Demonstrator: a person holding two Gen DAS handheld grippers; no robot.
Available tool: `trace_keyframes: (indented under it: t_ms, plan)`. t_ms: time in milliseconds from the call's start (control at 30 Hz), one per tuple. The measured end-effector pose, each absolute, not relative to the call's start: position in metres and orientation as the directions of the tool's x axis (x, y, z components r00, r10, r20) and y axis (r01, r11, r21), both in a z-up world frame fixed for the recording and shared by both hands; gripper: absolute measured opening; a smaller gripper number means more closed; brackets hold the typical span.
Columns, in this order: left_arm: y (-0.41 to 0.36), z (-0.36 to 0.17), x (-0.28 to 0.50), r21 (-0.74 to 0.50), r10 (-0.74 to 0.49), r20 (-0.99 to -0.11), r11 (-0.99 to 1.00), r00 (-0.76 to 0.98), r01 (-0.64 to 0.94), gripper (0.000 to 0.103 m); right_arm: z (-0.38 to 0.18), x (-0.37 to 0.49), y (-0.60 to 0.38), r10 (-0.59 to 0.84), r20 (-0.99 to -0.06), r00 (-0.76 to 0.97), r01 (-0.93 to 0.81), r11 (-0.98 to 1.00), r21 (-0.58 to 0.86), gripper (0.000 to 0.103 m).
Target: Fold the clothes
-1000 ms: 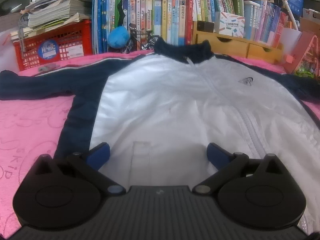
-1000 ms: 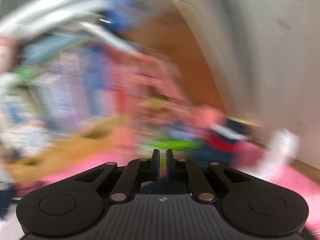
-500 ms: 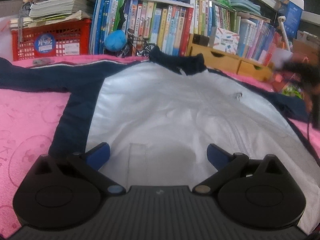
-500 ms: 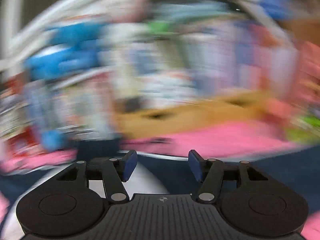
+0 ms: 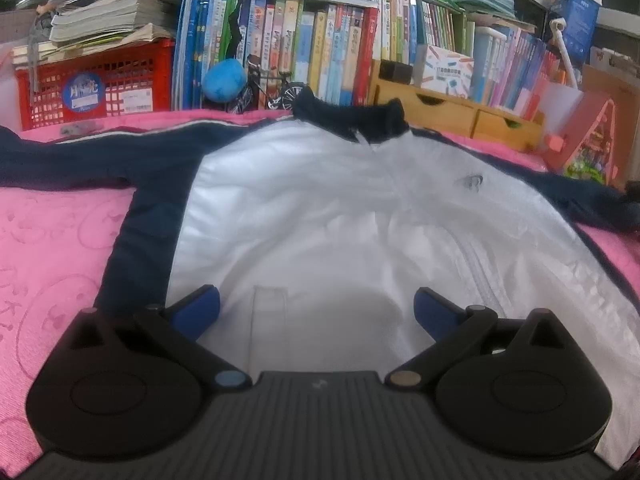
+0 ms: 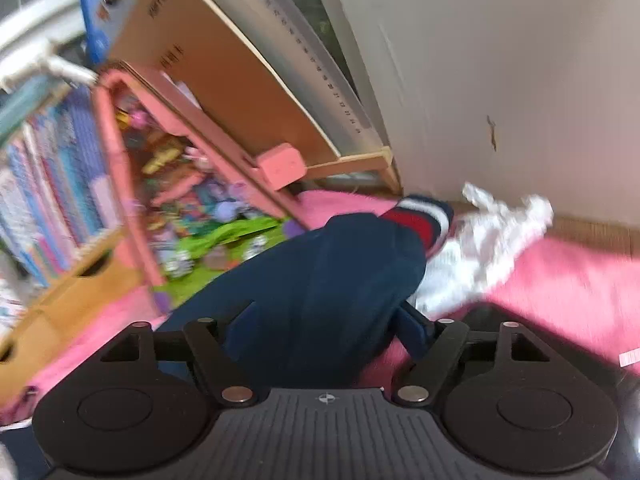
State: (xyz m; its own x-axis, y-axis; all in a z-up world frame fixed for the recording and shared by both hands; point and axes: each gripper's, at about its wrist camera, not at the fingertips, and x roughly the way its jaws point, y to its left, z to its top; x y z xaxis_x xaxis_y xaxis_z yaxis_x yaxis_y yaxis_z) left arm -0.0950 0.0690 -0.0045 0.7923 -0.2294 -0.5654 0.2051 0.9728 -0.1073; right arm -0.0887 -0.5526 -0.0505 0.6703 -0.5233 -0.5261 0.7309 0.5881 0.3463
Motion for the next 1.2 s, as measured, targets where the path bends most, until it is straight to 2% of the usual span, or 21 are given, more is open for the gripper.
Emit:
trace_keyframes:
  t_ms: [33, 67, 100, 133, 333, 400, 467, 567, 633, 667, 700, 733, 767, 900, 967, 1067, 1133, 1200]
  plan:
    - [0.068, -0.005, -0.095, -0.099, -0.225, -0.569, 0.974, 0.791, 0.205, 0.103, -0.052, -0.083, -0.560, -0.527, -0.546, 0.652, 0.745, 0.580, 0.331, 0.073]
    - [0.067, -0.005, -0.095, -0.091, -0.220, -0.571, 0.974, 0.791, 0.206, 0.103, -0.052, -0.084, -0.567, -0.523, -0.561, 0.642, 0.752, 0.573, 0.327, 0.059]
    - [0.066, -0.005, -0.095, -0.084, -0.217, -0.574, 0.975, 0.790, 0.207, 0.103, -0.051, -0.083, -0.566, -0.527, -0.562, 0.637, 0.756, 0.570, 0.323, 0.042]
    - [0.065, -0.005, -0.094, -0.080, -0.215, -0.575, 0.975, 0.789, 0.207, 0.103, -0.050, -0.081, -0.565, -0.532, -0.563, 0.632, 0.760, 0.567, 0.318, 0.009]
    - [0.067, -0.005, -0.094, -0.084, -0.220, -0.574, 0.974, 0.789, 0.210, 0.103, -0.012, -0.086, -0.497, -0.515, -0.426, 0.744, 0.654, 0.693, 0.304, 0.009]
    - [0.068, -0.005, -0.094, -0.091, -0.223, -0.571, 0.974, 0.790, 0.210, 0.103, 0.008, -0.078, -0.451, -0.431, -0.365, 0.825, 0.539, 0.794, 0.281, 0.009]
    - [0.068, -0.005, -0.095, -0.096, -0.227, -0.568, 0.973, 0.791, 0.209, 0.103, 0.025, -0.061, -0.385, -0.298, -0.317, 0.900, 0.365, 0.914, 0.177, 0.009]
    - [0.069, -0.005, -0.096, -0.110, -0.234, -0.562, 0.972, 0.793, 0.208, 0.103, 0.035, -0.038, -0.288, -0.049, -0.304, 0.952, 0.059, 0.998, 0.026, 0.009]
    - [0.071, -0.005, -0.096, -0.126, -0.243, -0.555, 0.970, 0.795, 0.208, 0.103, 0.028, -0.028, -0.231, 0.147, -0.359, 0.922, -0.162, 0.987, -0.010, 0.014]
    - [0.072, -0.005, -0.097, -0.134, -0.248, -0.552, 0.969, 0.796, 0.209, 0.103, 0.023, -0.027, -0.210, 0.224, -0.399, 0.889, -0.252, 0.968, -0.018, 0.031]
    - [0.073, -0.005, -0.097, -0.142, -0.253, -0.548, 0.967, 0.797, 0.210, 0.103, 0.017, -0.027, -0.189, 0.293, -0.437, 0.850, -0.337, 0.941, -0.025, 0.042]
    - [0.074, -0.006, -0.097, -0.150, -0.258, -0.545, 0.966, 0.798, 0.210, 0.103, 0.009, -0.032, -0.173, 0.335, -0.465, 0.820, -0.398, 0.916, -0.042, 0.063]
    - [0.075, -0.006, -0.098, -0.157, -0.262, -0.542, 0.965, 0.798, 0.210, 0.103, 0.004, -0.040, -0.166, 0.342, -0.476, 0.810, -0.423, 0.904, -0.070, 0.074]
    - [0.080, -0.004, -0.096, -0.193, -0.285, -0.541, 0.958, 0.791, 0.214, 0.103, -0.009, -0.070, -0.159, 0.347, -0.516, 0.783, -0.467, 0.876, -0.121, 0.076]
    - [0.083, 0.008, -0.089, -0.244, -0.336, -0.544, 0.940, 0.769, 0.238, 0.103, -0.007, -0.086, -0.176, 0.334, -0.508, 0.794, -0.441, 0.892, -0.103, 0.083]
    - [0.082, 0.039, -0.071, -0.314, -0.424, -0.464, 0.900, 0.778, 0.302, 0.103, 0.000, -0.112, -0.207, 0.270, -0.476, 0.837, -0.357, 0.929, -0.100, 0.090]
    - [0.062, 0.056, -0.056, -0.268, -0.447, -0.436, 0.893, 0.781, 0.362, 0.103, 0.003, -0.124, -0.228, 0.195, -0.455, 0.869, -0.268, 0.958, -0.102, 0.090]
    - [0.023, 0.064, -0.041, -0.139, -0.469, -0.431, 0.879, 0.771, 0.457, 0.103, 0.004, -0.133, -0.251, 0.122, -0.436, 0.892, -0.173, 0.982, -0.080, 0.090]
